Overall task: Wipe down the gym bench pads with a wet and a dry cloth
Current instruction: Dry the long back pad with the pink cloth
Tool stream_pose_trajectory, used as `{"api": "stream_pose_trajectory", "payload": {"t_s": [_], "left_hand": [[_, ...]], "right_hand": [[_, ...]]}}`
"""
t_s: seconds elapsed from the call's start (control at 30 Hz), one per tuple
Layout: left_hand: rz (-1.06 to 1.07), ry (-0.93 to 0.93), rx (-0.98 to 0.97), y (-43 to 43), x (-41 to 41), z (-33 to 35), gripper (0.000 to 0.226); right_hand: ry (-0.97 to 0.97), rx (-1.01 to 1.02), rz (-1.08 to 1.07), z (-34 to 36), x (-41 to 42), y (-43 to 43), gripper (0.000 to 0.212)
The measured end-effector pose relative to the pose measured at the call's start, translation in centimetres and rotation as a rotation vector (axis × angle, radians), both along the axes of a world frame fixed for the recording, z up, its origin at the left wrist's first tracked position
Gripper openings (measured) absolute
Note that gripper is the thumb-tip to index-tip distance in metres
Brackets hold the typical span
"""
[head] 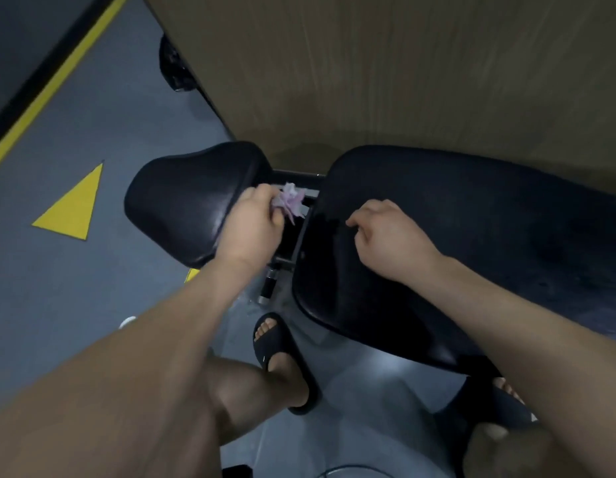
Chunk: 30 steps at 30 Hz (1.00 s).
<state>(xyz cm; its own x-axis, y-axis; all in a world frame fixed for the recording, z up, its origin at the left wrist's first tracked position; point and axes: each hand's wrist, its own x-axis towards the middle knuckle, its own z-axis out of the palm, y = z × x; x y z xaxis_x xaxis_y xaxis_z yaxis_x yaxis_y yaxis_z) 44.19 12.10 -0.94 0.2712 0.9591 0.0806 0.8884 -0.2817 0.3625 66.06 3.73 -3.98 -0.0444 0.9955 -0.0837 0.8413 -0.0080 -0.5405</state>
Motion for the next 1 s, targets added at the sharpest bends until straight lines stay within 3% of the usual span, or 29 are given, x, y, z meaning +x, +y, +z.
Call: {"api": "stream_pose_trajectory", "payload": {"t_s": [0.17, 0.37, 0.47, 0.53, 0.67, 0.87, 1.0], "left_hand": [[-0.346, 0.191, -0.161, -6.8, 2.9, -3.1, 0.04], [-0.133, -0.022, -0.101, -8.0, 3.6, -2.8, 0.031], [-0.144, 0.136, -0.262, -8.5, 5.0, -4.5, 0.047], [-0.152, 0.188, -0.254, -7.4, 5.7, -5.4, 0.051], [-0.139, 0.204, -0.222, -3.3, 7.3, -5.9, 0.052], [-0.175, 0.185, -0.195, -10.0, 5.2, -5.5, 0.05], [-0.156, 0.206, -0.226, -8.1, 6.3, -6.1, 0.05]], "right_hand": [[-0.069, -0.046, 0.005, 0.0, 1.9, -2.2, 0.038], [-0.118, -0.056, 0.009, -0.4, 1.8, -3.8, 0.036], [-0.148, -0.059, -0.003, -0.5, 1.6, -4.3, 0.036], [-0.165, -0.062, -0.022, -0.6, 1.6, -4.2, 0.037], [-0.174, -0.09, -0.062, -0.7, 2.2, -3.7, 0.042], [-0.247, -0.084, -0.168, -1.6, 3.2, -4.0, 0.049], [-0.285, -0.027, -0.26, -3.1, 4.1, -4.6, 0.058]]}}
